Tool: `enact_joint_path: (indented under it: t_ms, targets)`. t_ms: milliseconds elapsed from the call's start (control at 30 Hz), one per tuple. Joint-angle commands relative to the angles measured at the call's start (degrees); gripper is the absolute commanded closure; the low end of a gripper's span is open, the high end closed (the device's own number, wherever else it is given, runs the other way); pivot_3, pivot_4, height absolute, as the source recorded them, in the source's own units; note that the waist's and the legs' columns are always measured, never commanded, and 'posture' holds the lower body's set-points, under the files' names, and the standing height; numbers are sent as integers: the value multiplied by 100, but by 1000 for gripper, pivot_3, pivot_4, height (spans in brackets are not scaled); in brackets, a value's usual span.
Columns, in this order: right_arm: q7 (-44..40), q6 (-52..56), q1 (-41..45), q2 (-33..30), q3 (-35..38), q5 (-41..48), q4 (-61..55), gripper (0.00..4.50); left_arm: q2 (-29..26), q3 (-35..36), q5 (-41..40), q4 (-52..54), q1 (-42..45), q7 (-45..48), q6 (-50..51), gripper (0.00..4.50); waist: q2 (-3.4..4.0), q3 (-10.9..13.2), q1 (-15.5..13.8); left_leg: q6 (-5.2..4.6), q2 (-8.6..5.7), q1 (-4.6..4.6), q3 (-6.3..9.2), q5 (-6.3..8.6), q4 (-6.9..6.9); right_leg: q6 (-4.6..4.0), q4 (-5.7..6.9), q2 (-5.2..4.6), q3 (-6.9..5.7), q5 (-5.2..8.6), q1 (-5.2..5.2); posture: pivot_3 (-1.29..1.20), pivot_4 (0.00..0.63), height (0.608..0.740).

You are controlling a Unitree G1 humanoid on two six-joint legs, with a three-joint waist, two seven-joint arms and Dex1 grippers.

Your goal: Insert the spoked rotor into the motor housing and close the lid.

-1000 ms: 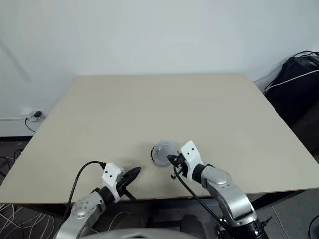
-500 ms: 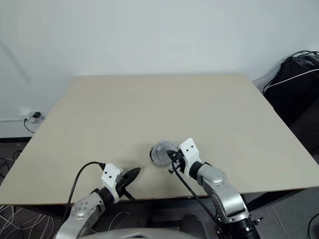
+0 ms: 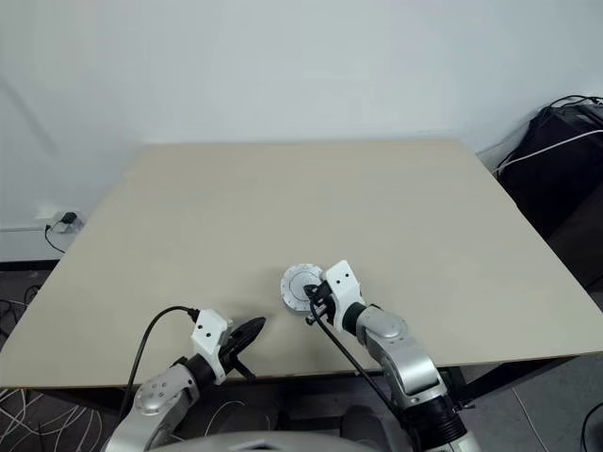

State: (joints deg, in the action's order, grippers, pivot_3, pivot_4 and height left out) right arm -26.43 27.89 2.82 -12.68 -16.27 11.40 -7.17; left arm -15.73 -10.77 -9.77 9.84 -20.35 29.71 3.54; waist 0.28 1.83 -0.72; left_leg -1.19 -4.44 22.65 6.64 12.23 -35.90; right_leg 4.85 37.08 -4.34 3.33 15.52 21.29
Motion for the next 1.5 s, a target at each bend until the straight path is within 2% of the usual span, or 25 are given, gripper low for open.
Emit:
enact_joint_path:
  t_ms: [33, 400, 633, 733, 967, 1133, 1367, 1500]
  targets:
    - [-18, -171, 234, 114, 26, -60, 160, 4491, 22, 7, -32, 324, 54, -38, 5, 4500, 0, -1, 0, 0, 0, 0, 0, 0, 0, 0, 0, 0, 0, 0, 0, 0, 0, 740]
    - [93, -66, 483, 337, -82, -345, 855, 4491, 5, 13, -42, 425, 31, -80, 81, 4500, 14, -15, 8, 0, 0, -5, 0, 0, 1, -1, 5, 3, 1, 0, 0, 0, 0, 740]
    - [307, -311, 316, 306, -203, -699, 201, 4491, -26, 53, -61, 497, -1, -96, 102, 4500, 20, -22, 2, 1, 0, -8, 0, -1, 1, -2, 10, 3, 2, 1, 0, 0, 0, 740]
    - [612, -351, 158, 431, -174, -829, -193, 3905, -26, 60, -59, 513, 11, -105, 130, 4500, 22, -21, 2, 1, -1, -5, 0, -1, 1, -2, 10, 2, 3, 1, 4, 0, 0, 740]
    - [1077, -140, -145, 494, -506, -1351, -671, 1603, -59, 50, -59, 531, -9, -66, 186, 4500, 22, -21, 4, 2, 0, -5, -1, -1, 4, -3, 9, 2, 4, 2, 5, 0, 0, 740]
    - [1432, 429, -315, 835, -554, -1417, -822, 24, -116, 39, -53, 521, -15, -1, 216, 4500, 22, -21, 5, 2, 1, -5, 0, -1, 4, -5, 10, 2, 4, 3, 6, 0, 0, 740]
    - [2079, 711, -269, 1427, -350, -1512, -589, 24, -171, 57, -73, 569, 22, 77, 343, 4500, 24, -19, 12, 2, 1, -4, 0, 0, 6, -6, 11, 1, 6, 4, 8, 0, 0, 740]
    - [2232, 683, -176, 1480, -295, -1567, -463, 24, -186, 57, -81, 589, 15, 79, 370, 4500, 26, -17, 16, 2, 0, -4, 0, 0, 6, -5, 10, 1, 6, 4, 9, 0, 0, 740]
